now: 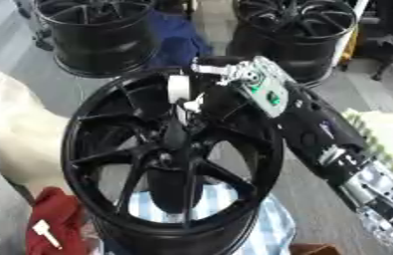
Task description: Pull the pin out of the wheel hub.
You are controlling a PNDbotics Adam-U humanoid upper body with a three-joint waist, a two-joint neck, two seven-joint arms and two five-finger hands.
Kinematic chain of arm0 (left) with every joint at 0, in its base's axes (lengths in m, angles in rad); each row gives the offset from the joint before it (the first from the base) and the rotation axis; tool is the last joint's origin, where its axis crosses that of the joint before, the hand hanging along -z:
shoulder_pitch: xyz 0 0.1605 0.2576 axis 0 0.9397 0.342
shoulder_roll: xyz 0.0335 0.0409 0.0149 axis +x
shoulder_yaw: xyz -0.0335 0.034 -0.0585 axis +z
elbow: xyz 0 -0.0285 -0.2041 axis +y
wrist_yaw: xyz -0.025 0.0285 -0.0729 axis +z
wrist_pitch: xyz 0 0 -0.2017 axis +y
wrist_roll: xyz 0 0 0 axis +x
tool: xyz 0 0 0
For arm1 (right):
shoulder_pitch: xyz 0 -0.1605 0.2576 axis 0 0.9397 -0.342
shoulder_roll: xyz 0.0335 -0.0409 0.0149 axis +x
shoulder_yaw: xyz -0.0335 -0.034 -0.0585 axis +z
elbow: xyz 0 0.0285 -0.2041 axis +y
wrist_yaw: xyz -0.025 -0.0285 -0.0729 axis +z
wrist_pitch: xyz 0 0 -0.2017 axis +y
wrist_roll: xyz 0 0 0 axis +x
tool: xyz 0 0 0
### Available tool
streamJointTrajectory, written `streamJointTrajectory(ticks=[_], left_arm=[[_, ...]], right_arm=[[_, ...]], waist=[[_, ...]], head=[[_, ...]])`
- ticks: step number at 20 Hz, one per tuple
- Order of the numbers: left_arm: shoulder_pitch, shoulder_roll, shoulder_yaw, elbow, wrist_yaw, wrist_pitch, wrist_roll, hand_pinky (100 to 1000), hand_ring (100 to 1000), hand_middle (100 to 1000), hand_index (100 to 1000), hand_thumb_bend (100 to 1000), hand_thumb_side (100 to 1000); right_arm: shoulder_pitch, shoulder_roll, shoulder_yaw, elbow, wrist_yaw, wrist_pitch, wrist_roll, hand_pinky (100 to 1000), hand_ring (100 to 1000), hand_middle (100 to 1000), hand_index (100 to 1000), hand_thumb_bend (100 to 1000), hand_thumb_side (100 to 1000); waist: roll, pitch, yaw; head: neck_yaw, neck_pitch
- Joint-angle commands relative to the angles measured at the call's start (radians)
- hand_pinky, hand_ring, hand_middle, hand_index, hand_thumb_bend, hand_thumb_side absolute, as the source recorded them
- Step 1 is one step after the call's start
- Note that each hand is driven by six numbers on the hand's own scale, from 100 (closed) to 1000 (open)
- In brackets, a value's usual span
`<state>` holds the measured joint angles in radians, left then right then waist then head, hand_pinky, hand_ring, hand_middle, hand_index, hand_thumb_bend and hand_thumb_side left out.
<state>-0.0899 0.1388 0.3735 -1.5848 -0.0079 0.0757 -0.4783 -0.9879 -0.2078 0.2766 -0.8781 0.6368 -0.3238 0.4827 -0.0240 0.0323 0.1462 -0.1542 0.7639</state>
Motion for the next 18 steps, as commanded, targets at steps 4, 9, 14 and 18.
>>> streamJointTrajectory(ticks=[4,9,14,18], left_arm=[[-0.010,0.007,-0.002,-0.017,-0.004,0.000,-0.006,590,590,589,793,100,625],[-0.001,0.012,0.000,-0.015,-0.006,0.001,-0.006,590,591,589,793,100,626],[0.017,0.023,0.016,-0.014,-0.007,0.002,0.007,590,591,588,793,100,626],[0.029,0.033,0.033,-0.017,-0.005,0.002,0.025,590,593,588,793,100,625]], right_arm=[[-0.079,-0.086,-0.031,-0.034,-0.098,0.031,-0.044,612,481,324,530,100,371],[-0.113,-0.182,-0.061,-0.072,-0.211,0.071,-0.096,602,480,319,530,100,359],[-0.044,-0.367,-0.094,-0.182,-0.346,0.102,-0.151,605,491,326,538,100,362],[0.175,-0.545,-0.174,-0.342,-0.471,0.132,-0.253,600,492,326,539,100,373]], waist=[[0.005,-0.017,-0.003],[0.002,-0.026,-0.022],[-0.007,-0.040,-0.066],[-0.013,-0.045,-0.107]], head=[[-0.001,0.006],[0.014,0.006],[0.051,0.006],[0.069,0.006]])
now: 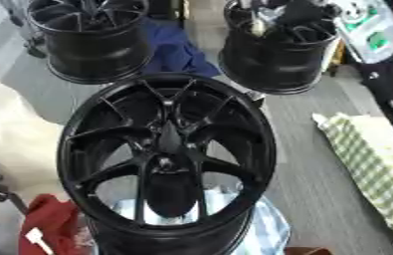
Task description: Pull the pin out of the wheel hub.
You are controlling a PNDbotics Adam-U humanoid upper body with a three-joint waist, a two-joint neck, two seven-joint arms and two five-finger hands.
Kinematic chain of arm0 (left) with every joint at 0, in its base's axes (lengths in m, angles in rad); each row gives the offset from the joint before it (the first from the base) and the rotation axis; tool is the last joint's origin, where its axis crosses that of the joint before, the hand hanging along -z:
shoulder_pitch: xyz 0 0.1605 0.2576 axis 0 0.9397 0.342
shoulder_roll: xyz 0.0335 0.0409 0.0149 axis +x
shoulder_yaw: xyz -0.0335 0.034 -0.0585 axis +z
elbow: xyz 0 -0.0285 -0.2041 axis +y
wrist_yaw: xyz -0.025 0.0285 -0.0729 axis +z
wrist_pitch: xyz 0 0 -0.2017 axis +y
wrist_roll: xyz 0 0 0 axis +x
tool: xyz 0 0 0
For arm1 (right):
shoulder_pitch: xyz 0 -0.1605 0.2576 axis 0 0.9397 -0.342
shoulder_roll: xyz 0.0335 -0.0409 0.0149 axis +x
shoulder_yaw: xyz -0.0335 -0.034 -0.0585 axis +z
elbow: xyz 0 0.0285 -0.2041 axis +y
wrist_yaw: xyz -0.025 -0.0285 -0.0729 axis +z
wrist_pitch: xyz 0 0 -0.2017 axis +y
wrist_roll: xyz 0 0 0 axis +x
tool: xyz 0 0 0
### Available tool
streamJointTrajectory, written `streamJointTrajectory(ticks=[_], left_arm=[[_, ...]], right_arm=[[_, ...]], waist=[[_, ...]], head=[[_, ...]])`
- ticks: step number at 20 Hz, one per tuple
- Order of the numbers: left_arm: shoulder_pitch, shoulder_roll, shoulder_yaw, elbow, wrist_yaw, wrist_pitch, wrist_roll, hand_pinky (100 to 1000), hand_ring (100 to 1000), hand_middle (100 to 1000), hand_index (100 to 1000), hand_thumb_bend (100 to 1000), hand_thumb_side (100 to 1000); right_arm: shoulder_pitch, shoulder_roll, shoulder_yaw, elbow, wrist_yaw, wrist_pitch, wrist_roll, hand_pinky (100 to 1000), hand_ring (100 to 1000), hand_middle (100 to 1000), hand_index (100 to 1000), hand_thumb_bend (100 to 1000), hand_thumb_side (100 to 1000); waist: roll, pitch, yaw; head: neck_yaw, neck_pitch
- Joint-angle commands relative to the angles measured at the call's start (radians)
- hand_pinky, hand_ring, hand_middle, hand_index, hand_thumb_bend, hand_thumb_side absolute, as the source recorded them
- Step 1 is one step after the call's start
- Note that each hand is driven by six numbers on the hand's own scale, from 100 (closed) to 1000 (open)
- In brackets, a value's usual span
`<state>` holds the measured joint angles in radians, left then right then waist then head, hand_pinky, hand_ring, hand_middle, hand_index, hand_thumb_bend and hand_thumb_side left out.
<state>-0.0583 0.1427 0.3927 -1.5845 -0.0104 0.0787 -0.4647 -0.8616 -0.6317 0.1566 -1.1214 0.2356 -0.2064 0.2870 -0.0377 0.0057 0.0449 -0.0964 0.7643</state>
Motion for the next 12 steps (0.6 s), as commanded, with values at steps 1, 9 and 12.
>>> streamJointTrajectory(ticks=[1,9,12], left_arm=[[-0.001,0.031,0.017,-0.018,-0.002,-0.002,0.016,590,593,588,793,100,625],[0.000,0.039,0.041,-0.025,-0.002,-0.001,0.040,590,595,587,793,100,625],[-0.004,0.043,0.048,-0.026,-0.001,-0.003,0.048,590,596,586,793,100,624]], right_arm=[[0.115,-0.151,-0.081,-0.139,-0.091,0.022,-0.091,601,494,326,540,100,375],[0.688,-0.039,-0.355,-0.320,0.032,0.110,-0.329,758,785,799,957,151,532],[0.835,0.087,-0.420,-0.300,0.022,0.118,-0.459,769,816,853,972,157,588]], waist=[[0.000,-0.018,-0.015],[-0.009,-0.005,-0.057],[-0.008,0.001,-0.064]], head=[[0.013,0.006],[0.040,0.006],[0.051,0.006]])
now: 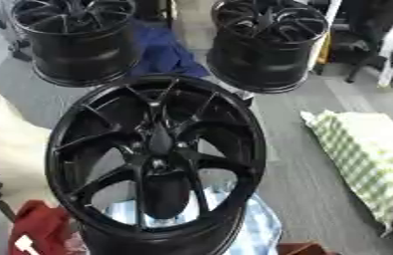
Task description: Pull the pin out of the wheel hub.
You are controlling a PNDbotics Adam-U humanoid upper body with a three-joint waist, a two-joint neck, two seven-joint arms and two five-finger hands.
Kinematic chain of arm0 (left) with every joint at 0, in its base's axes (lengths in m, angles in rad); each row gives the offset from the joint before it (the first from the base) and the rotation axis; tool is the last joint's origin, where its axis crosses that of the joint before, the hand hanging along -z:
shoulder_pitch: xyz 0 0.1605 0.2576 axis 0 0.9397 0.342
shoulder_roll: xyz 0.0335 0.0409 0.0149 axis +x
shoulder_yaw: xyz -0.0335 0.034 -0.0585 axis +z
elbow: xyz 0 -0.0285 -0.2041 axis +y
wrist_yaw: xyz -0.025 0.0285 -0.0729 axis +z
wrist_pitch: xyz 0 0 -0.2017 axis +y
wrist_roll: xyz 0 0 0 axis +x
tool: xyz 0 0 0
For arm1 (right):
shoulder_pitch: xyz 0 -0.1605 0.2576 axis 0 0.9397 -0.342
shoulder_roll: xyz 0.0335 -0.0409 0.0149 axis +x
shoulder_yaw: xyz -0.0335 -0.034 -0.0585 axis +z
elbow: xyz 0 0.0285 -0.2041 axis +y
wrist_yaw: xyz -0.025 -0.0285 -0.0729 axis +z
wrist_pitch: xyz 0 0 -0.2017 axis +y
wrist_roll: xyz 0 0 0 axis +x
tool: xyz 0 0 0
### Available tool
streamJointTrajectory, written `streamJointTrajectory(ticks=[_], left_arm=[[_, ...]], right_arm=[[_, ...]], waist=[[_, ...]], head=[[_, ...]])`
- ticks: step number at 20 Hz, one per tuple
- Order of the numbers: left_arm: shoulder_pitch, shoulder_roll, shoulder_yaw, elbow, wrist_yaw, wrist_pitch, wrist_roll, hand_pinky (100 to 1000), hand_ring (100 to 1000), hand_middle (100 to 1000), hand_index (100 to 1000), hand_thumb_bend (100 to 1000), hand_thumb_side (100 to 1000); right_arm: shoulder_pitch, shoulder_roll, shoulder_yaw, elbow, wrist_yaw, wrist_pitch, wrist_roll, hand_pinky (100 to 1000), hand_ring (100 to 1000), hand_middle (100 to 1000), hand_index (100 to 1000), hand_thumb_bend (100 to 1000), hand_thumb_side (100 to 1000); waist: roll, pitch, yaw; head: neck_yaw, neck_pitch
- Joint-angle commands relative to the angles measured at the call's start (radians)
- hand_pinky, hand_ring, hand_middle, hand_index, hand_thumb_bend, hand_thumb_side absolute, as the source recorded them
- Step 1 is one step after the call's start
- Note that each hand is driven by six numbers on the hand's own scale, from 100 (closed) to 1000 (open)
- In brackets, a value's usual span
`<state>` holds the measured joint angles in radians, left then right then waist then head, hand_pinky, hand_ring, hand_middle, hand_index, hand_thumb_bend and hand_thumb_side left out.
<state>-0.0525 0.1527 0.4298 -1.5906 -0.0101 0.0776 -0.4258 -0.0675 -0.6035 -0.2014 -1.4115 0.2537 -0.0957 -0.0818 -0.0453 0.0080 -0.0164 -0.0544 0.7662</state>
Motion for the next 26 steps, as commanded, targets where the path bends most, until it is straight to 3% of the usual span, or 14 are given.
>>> streamJointTrajectory(ticks=[1,4,7,16,21,26], left_arm=[[-0.010,0.034,0.014,-0.020,-0.001,-0.003,0.012,590,596,586,793,100,624],[-0.010,0.036,0.018,-0.018,-0.002,-0.006,0.017,591,597,586,793,100,624],[-0.012,0.036,0.019,-0.018,0.000,-0.009,0.019,591,597,586,792,100,624],[-0.014,0.029,0.010,-0.018,0.000,-0.010,0.008,592,602,586,792,100,624],[-0.015,0.025,0.009,-0.017,0.002,-0.010,0.006,591,600,585,790,100,624],[-0.016,0.026,0.004,-0.015,-0.001,-0.012,-0.001,590,598,584,787,100,626]], right_arm=[[0.078,0.100,-0.075,0.009,-0.017,0.003,-0.142,758,808,848,966,157,595],[0.151,0.189,-0.070,0.071,-0.082,-0.025,-0.254,744,795,836,951,144,602],[0.180,0.241,-0.041,0.098,-0.120,-0.055,-0.288,722,774,811,940,129,589],[0.190,0.350,0.060,0.067,-0.190,-0.141,-0.320,666,690,710,900,100,521],[0.196,0.365,0.135,0.015,-0.214,-0.175,-0.318,654,666,682,886,100,503],[0.200,0.383,0.169,0.014,-0.230,-0.183,-0.312,648,651,663,873,100,496]], waist=[[0.000,0.000,-0.005],[0.002,0.003,-0.010],[0.003,0.004,-0.013],[0.008,0.006,-0.006],[0.010,0.008,-0.002],[0.010,0.012,-0.004]], head=[[0.010,0.004],[0.005,0.004],[-0.003,0.004],[0.006,0.004],[0.007,0.004],[0.010,0.004]])
